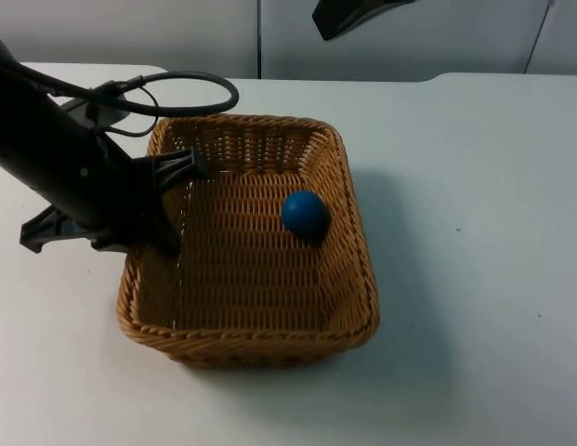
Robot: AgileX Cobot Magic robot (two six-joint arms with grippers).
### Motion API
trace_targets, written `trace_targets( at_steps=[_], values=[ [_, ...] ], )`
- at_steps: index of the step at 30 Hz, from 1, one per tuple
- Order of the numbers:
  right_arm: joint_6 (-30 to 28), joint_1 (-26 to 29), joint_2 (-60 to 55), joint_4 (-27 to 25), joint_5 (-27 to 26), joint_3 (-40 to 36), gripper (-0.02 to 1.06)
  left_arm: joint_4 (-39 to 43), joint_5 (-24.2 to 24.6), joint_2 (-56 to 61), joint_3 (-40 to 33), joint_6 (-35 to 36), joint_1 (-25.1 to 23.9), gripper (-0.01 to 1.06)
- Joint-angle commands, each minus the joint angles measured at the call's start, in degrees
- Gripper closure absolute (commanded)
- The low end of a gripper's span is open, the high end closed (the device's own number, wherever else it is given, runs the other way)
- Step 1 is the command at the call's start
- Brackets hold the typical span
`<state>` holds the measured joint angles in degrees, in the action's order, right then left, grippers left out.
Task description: Pick up the basket with the left hand and place the ball into the basket with the right hand.
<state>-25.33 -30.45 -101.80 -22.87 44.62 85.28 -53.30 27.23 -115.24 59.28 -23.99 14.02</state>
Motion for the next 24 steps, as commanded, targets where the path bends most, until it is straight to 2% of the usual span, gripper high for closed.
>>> trace_targets(
  at_steps=[1,5,8,9,12,14,15,17,20,24],
  values=[
    [-0.13,-0.07,0.44,0.17,-0.29,0.38,1.05,-0.91,-1.00,0.13,0.01,0.36,0.13,1.04],
    [-0.13,-0.07,0.44,0.17,-0.29,0.38,1.05,-1.05,-1.01,0.13,0.01,0.36,0.13,1.03],
    [-0.13,-0.07,0.44,0.17,-0.29,0.38,1.05,-1.05,-1.01,0.13,0.01,0.36,0.13,0.98],
    [-0.13,-0.07,0.44,0.17,-0.29,0.38,1.05,-1.05,-1.01,0.13,0.01,0.36,0.13,0.93],
    [-0.13,-0.07,0.44,0.17,-0.29,0.38,1.05,-1.05,-1.01,0.13,0.01,0.36,0.13,0.68],
    [-0.13,-0.07,0.44,0.17,-0.29,0.38,1.05,-1.05,-1.01,0.13,0.01,0.36,0.13,0.64],
    [-0.13,-0.07,0.44,0.17,-0.29,0.38,1.05,-1.05,-1.01,0.13,0.01,0.36,0.13,0.52],
    [-0.13,-0.07,0.44,0.17,-0.29,0.38,1.05,-1.16,-0.98,0.13,0.01,0.36,0.13,0.41],
    [-0.13,-0.07,0.44,0.17,-0.29,0.38,1.05,-1.16,-0.54,0.13,0.01,0.36,0.13,0.37],
    [-0.13,-0.07,0.44,0.17,-0.29,0.38,1.05,-1.84,1.34,0.27,0.01,0.36,0.13,0.37]
  ],
)
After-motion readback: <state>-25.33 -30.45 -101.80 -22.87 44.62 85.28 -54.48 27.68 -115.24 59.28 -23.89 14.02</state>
